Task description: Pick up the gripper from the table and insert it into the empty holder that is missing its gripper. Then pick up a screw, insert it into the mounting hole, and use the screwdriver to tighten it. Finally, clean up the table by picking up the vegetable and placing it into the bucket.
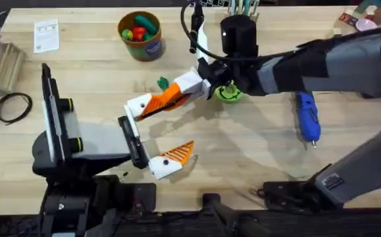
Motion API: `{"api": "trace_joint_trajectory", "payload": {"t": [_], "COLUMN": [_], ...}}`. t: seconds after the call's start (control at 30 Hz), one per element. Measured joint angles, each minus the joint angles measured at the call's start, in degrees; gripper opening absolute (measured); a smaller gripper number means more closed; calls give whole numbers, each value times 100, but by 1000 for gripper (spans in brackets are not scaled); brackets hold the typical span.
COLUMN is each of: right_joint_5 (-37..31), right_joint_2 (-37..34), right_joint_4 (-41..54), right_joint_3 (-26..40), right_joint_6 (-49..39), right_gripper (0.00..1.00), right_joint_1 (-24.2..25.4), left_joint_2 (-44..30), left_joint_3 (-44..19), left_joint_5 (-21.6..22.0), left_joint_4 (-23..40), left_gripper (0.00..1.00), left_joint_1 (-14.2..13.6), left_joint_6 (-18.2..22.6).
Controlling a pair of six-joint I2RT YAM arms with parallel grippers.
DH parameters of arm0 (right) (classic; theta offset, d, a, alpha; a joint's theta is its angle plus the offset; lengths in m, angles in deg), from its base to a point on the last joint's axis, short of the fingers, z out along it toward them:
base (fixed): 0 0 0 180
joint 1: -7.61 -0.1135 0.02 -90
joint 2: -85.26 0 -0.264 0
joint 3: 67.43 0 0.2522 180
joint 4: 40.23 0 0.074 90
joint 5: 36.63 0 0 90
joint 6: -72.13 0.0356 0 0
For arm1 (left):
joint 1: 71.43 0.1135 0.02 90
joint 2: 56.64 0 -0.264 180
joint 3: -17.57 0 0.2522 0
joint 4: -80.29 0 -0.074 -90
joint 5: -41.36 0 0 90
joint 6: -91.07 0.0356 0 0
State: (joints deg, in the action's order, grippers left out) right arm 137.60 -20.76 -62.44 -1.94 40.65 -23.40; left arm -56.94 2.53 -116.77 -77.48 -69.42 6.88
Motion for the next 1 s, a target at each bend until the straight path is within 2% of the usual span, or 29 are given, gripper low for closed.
{"api": "trace_joint_trajectory", "payload": {"t": [0.33, 0.37, 0.4, 0.5, 0.53, 0.67, 0.8, 0.9, 1.0], "right_joint_5": [-22, -27, -53, -207, -264, -335, -409, -618, -1058], "right_joint_2": [-2, -2, -2, -10, -8, 107, 601, 1120, 1674], "right_joint_4": [1, 3, 6, -4, 40, 413, 1045, 1888, 3125], "right_joint_3": [15, 17, 17, 50, 69, 72, 73, 81, 102], "right_joint_6": [23, 34, 45, 41, 20, -77, -476, -943, -1616], "right_gripper": [19, 75, 200, 636, 844, 853, 853, 858, 857], "right_joint_1": [-9, -9, -10, -58, -61, 137, 552, 907, 1303], "left_joint_2": [0, 0, 0, 0, 0, 0, 0, 0, 0], "left_joint_3": [2, 2, 2, 2, 2, 2, 2, 2, 2], "left_joint_5": [22, 21, -2, -151, -202, -247, -263, -263, -263], "left_joint_4": [-9, -9, -7, 17, 26, 31, 31, 31, 31], "left_gripper": [986, 987, 987, 987, 986, 986, 986, 986, 986], "left_joint_1": [8, 8, 7, -37, -38, -38, -38, -38, -38], "left_joint_6": [0, 0, -4, -10, -17, -20, -20, -20, -20]}}
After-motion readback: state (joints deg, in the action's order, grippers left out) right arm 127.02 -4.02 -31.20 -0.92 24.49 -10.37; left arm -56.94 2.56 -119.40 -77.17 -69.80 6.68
